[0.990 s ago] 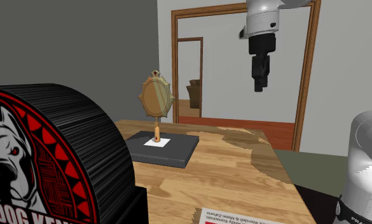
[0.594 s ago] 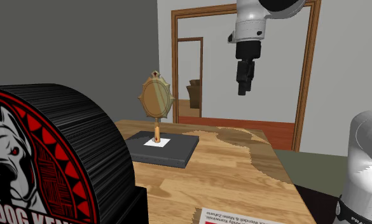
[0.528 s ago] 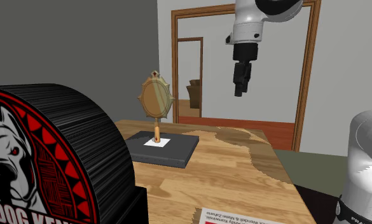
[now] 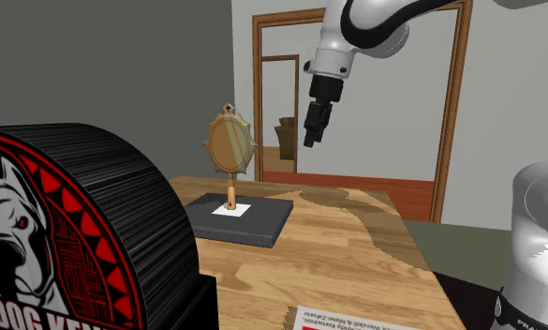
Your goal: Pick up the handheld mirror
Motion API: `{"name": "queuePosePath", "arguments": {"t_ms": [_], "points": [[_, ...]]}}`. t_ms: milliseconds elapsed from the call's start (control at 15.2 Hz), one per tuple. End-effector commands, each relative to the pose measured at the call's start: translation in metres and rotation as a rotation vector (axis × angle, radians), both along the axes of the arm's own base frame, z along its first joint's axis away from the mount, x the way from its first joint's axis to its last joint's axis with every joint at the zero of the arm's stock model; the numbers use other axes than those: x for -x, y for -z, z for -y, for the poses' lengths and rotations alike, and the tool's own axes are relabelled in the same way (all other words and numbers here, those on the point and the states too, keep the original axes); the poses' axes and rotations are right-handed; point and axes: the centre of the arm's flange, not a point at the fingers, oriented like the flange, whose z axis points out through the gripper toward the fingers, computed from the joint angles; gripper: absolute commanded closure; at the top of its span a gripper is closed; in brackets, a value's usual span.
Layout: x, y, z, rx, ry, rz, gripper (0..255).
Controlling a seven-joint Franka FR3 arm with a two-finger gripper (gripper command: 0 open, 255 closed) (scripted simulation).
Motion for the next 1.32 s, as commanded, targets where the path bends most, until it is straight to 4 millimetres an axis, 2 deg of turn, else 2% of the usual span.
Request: {"name": "queuePosePath", "arguments": {"t_ms": [0, 726, 1254], "points": [[-0.02, 0.001, -0.006, -0.017, -0.032, 0.045, 0], [-0.121, 0.001, -0.033, -0.104, -0.2, 0.265, 0], [-0.121, 0.041, -0.033, -0.104, -0.2, 0.265, 0]]}}
